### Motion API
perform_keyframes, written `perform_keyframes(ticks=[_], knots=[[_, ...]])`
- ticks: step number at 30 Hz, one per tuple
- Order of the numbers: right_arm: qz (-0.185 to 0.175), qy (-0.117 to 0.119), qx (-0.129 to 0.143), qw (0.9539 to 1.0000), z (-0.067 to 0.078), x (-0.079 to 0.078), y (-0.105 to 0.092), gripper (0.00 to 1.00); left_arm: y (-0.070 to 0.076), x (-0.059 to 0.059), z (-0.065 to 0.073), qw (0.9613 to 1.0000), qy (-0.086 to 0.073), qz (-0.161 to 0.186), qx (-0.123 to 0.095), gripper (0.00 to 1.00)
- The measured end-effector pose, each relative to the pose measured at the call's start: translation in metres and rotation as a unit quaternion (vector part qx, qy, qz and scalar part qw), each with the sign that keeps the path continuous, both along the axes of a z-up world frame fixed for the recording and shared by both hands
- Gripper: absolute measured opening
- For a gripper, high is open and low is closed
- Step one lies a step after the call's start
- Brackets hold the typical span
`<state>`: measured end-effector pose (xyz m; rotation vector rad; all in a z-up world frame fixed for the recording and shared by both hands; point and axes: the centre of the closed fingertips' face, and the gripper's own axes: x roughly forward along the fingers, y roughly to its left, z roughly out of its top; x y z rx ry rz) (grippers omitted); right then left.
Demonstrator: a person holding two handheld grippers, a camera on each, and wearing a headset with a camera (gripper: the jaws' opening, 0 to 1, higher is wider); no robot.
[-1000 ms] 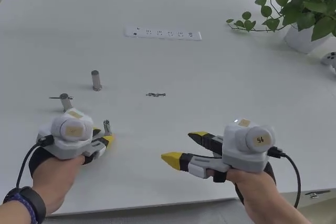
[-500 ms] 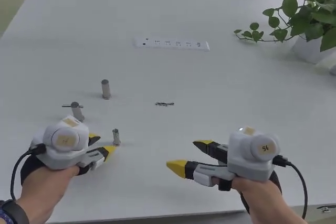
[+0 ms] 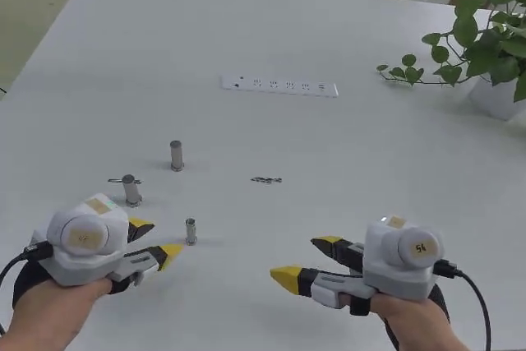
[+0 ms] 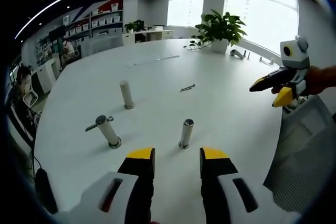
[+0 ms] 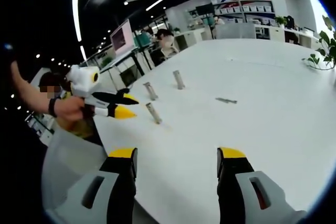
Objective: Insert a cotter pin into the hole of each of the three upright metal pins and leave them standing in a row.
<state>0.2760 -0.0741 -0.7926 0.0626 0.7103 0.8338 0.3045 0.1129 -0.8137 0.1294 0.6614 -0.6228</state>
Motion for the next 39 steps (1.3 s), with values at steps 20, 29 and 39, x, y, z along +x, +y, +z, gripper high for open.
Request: perform_keyframes(ticks=[20,29,39], knots=[[0.017,0.011,-0.022,0.9996,-0.015,0.020,0.002,0.63,0.008,-0.015,0.040,0.9992,-0.018,0.002,-0.036,0.40],[0.033,0.024,-0.049,0.9980,-0.029,0.035,-0.001,0.63,0.013,-0.020,0.042,0.9991,-0.016,0.005,-0.039,0.41],[0.044,0.027,-0.063,0.9967,-0.036,0.064,-0.002,0.62,0.019,-0.021,0.050,0.9988,-0.019,0.011,-0.045,0.41]])
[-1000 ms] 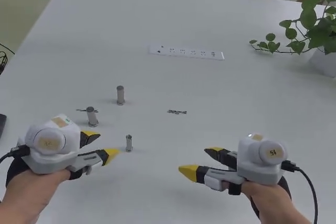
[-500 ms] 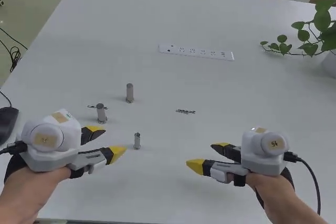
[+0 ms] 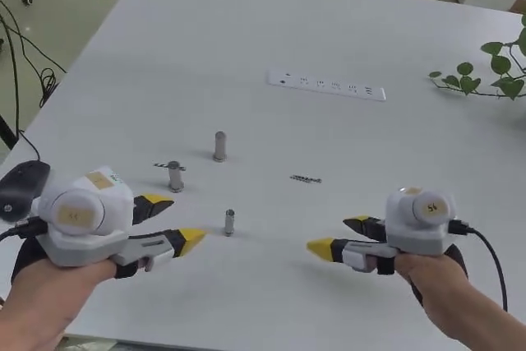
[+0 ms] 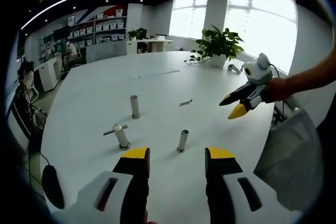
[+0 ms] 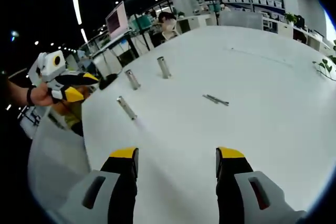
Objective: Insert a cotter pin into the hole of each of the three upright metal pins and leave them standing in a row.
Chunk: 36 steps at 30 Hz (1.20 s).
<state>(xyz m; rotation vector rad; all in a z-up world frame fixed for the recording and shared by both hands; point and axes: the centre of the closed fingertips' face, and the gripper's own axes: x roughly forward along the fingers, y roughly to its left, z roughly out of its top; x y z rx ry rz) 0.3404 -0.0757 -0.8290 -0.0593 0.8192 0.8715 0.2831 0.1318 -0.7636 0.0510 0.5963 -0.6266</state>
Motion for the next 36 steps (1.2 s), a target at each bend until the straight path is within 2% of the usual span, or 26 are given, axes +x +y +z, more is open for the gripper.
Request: perform_keyframes(ticks=[16,25,36], knots=[[0.035,0.007,-0.020,0.9992,-0.010,0.036,0.014,0.61,-0.001,-0.005,0.006,1.0000,0.002,0.002,-0.002,0.41],[0.048,0.011,-0.028,0.9984,-0.013,0.047,0.019,0.60,0.001,-0.005,0.005,1.0000,0.006,0.000,-0.004,0.41],[0.064,0.015,-0.038,0.9972,-0.019,0.062,0.029,0.60,0.002,-0.006,0.010,1.0000,0.006,0.002,-0.007,0.41]])
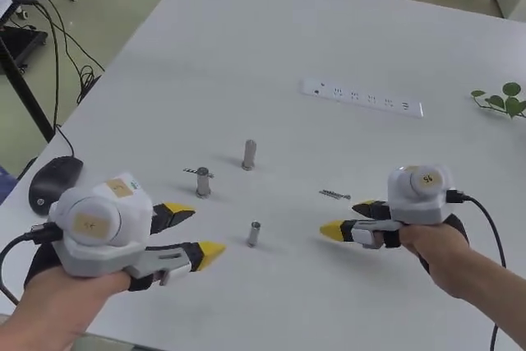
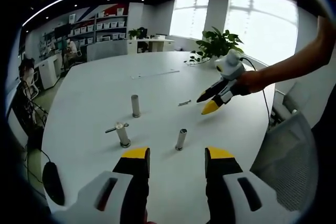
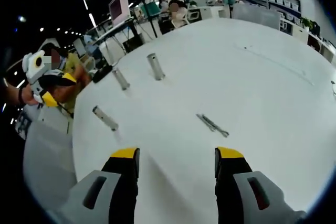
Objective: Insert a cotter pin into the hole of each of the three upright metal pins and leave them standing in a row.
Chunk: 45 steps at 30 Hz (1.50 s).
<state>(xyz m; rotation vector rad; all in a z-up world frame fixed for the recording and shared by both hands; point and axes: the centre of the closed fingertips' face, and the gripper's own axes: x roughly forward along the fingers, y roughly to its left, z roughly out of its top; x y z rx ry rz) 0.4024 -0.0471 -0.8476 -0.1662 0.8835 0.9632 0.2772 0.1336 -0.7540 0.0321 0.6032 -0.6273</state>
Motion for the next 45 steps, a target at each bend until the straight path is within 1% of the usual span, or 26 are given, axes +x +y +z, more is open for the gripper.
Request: perform_keyframes(ticks=[3,10,21,26,28,31,38,40,43,45], knots=[[0.005,0.004,-0.003,1.0000,-0.002,0.004,0.003,0.60,0.000,-0.001,0.001,1.0000,0.001,0.000,-0.001,0.41],[0.011,0.005,-0.008,0.9999,-0.004,0.013,0.008,0.60,0.003,-0.001,0.002,1.0000,0.002,0.005,-0.005,0.41],[0.023,0.012,-0.012,0.9996,-0.010,0.015,0.017,0.60,0.009,-0.003,0.004,0.9999,0.007,0.012,-0.010,0.40],[0.033,0.010,-0.016,0.9993,-0.010,0.022,0.019,0.59,0.010,-0.002,0.005,0.9998,0.007,0.013,-0.011,0.40],[0.041,0.007,-0.021,0.9989,-0.008,0.021,0.020,0.59,0.009,-0.002,0.005,0.9998,0.007,0.013,-0.013,0.40],[0.066,-0.002,-0.043,0.9969,-0.008,0.020,0.019,0.56,0.009,-0.003,0.004,0.9998,0.009,0.013,-0.014,0.40],[0.099,-0.013,-0.070,0.9925,-0.006,0.016,0.018,0.50,0.008,-0.007,0.001,0.9996,0.014,0.014,-0.018,0.39],[0.109,-0.019,-0.080,0.9907,-0.006,0.017,0.016,0.46,0.009,-0.007,0.000,0.9996,0.015,0.015,-0.017,0.39],[0.114,-0.022,-0.088,0.9893,-0.007,0.020,0.015,0.41,0.010,-0.007,0.000,0.9997,0.014,0.015,-0.015,0.39],[0.120,-0.025,-0.097,0.9877,-0.007,0.023,0.013,0.36,0.009,-0.007,0.000,0.9996,0.015,0.015,-0.018,0.39]])
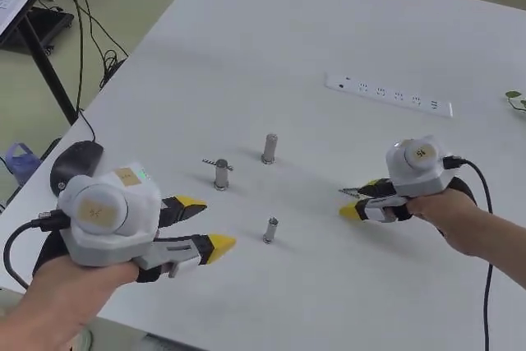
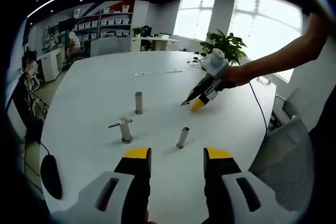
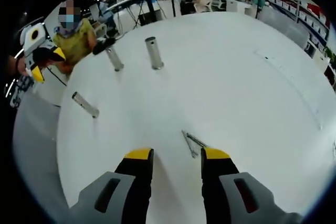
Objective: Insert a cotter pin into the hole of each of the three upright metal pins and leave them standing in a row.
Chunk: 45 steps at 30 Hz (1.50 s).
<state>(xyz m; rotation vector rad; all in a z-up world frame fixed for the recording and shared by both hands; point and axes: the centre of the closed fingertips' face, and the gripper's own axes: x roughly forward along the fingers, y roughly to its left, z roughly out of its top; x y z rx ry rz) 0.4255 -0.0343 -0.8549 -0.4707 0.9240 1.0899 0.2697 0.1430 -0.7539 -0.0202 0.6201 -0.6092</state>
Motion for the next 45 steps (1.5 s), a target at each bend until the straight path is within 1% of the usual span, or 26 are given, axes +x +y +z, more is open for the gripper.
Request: perform_keyframes(ticks=[5,8,11,12,19,24,31,34,37,40,43,45], knots=[[0.034,-0.015,-0.029,0.9989,-0.001,0.006,-0.003,0.28,0.001,0.002,0.000,1.0000,0.000,-0.001,-0.001,0.38],[0.050,-0.021,-0.041,0.9977,-0.005,0.013,-0.004,0.25,0.001,0.003,0.000,1.0000,-0.001,-0.001,-0.001,0.38],[0.067,-0.033,-0.056,0.9957,-0.005,0.016,-0.005,0.21,0.001,0.004,0.001,1.0000,0.000,-0.002,-0.001,0.38],[0.072,-0.031,-0.056,0.9954,-0.005,0.015,-0.004,0.21,0.001,0.004,0.001,1.0000,0.000,-0.002,-0.002,0.38],[0.098,-0.037,-0.065,0.9923,-0.004,0.015,-0.002,0.18,0.000,0.004,-0.002,1.0000,0.001,-0.004,-0.002,0.38],[0.100,-0.038,-0.068,0.9919,-0.004,0.018,-0.001,0.12,-0.001,0.004,-0.002,1.0000,0.001,-0.005,-0.003,0.38],[0.124,-0.046,-0.074,0.9885,-0.005,0.013,0.001,0.07,-0.003,0.004,-0.002,1.0000,0.001,-0.006,-0.003,0.38],[0.136,-0.051,-0.081,0.9861,-0.006,0.011,0.002,0.05,-0.005,0.003,-0.001,1.0000,0.001,-0.007,-0.005,0.38],[0.139,-0.052,-0.088,0.9850,-0.006,0.011,0.001,0.04,-0.007,0.004,0.000,0.9999,0.001,-0.008,-0.007,0.38],[0.136,-0.052,-0.090,0.9853,-0.006,0.012,0.000,0.03,-0.008,0.005,0.000,0.9999,0.001,-0.009,-0.008,0.37],[0.123,-0.051,-0.085,0.9874,-0.007,0.014,-0.001,0.03,-0.009,0.005,0.000,0.9999,0.000,-0.010,-0.007,0.37],[0.120,-0.053,-0.086,0.9877,-0.007,0.014,-0.001,0.02,-0.009,0.005,0.001,0.9999,0.000,-0.009,-0.008,0.37]])
